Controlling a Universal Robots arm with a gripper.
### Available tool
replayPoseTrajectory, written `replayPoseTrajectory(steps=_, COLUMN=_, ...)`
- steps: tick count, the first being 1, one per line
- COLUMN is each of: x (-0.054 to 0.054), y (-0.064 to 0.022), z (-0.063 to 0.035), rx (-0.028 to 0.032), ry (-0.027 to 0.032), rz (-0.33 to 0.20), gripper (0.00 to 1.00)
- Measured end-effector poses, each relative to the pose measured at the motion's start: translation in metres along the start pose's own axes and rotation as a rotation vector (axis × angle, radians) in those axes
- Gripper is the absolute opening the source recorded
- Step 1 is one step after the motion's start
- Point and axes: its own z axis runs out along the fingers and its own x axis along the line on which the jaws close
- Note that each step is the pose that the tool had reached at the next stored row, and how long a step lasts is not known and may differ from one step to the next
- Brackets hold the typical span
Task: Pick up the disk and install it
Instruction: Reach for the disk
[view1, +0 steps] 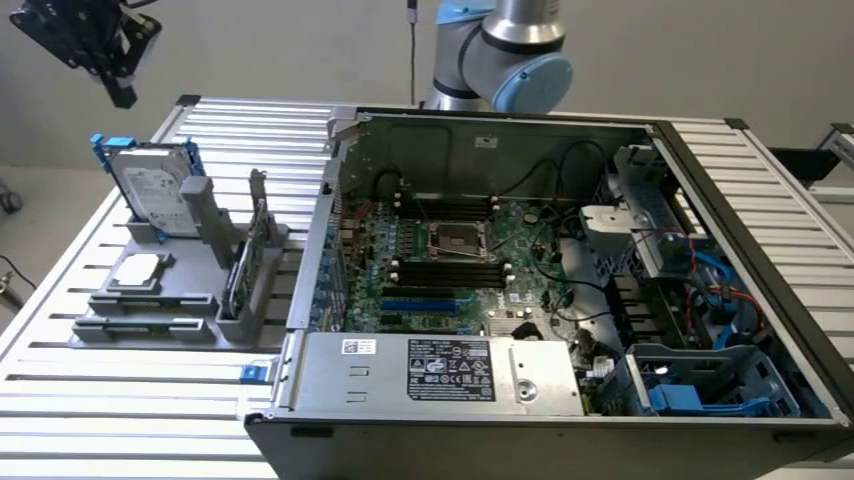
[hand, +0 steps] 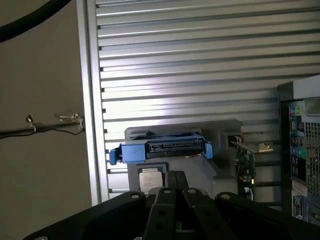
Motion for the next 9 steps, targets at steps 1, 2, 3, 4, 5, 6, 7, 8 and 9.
replayPoseTrajectory(steps=1, x=0.005, y=0.001, z=0.0007, rx=-0.0001, ry=0.0, rz=0.0, gripper=0.11)
replayPoseTrajectory(steps=2, x=0.009, y=0.0021, z=0.0016, rx=0.0, ry=0.0, rz=0.0, gripper=0.11)
replayPoseTrajectory(steps=3, x=0.014, y=0.0032, z=0.0024, rx=0.0, ry=0.0, rz=0.0, gripper=0.11)
replayPoseTrajectory(steps=4, x=0.019, y=0.0043, z=0.0031, rx=0.0, ry=0.0, rz=0.0, gripper=0.11)
replayPoseTrajectory(steps=5, x=0.023, y=0.0057, z=0.0037, rx=0.0, ry=0.0001, rz=0.0, gripper=0.11)
replayPoseTrajectory(steps=6, x=0.027, y=0.0074, z=0.0042, rx=-0.0001, ry=-0.0001, rz=0.0, gripper=0.11)
replayPoseTrajectory(steps=7, x=0.031, y=0.0092, z=0.0046, rx=0.0, ry=0.0, rz=0.0, gripper=0.11)
replayPoseTrajectory(steps=8, x=0.033, y=0.0115, z=0.005, rx=0.0, ry=0.0, rz=0.0, gripper=0.11)
replayPoseTrajectory(steps=9, x=0.035, y=0.0138, z=0.0051, rx=-0.0001, ry=0.0, rz=0.0, gripper=0.11)
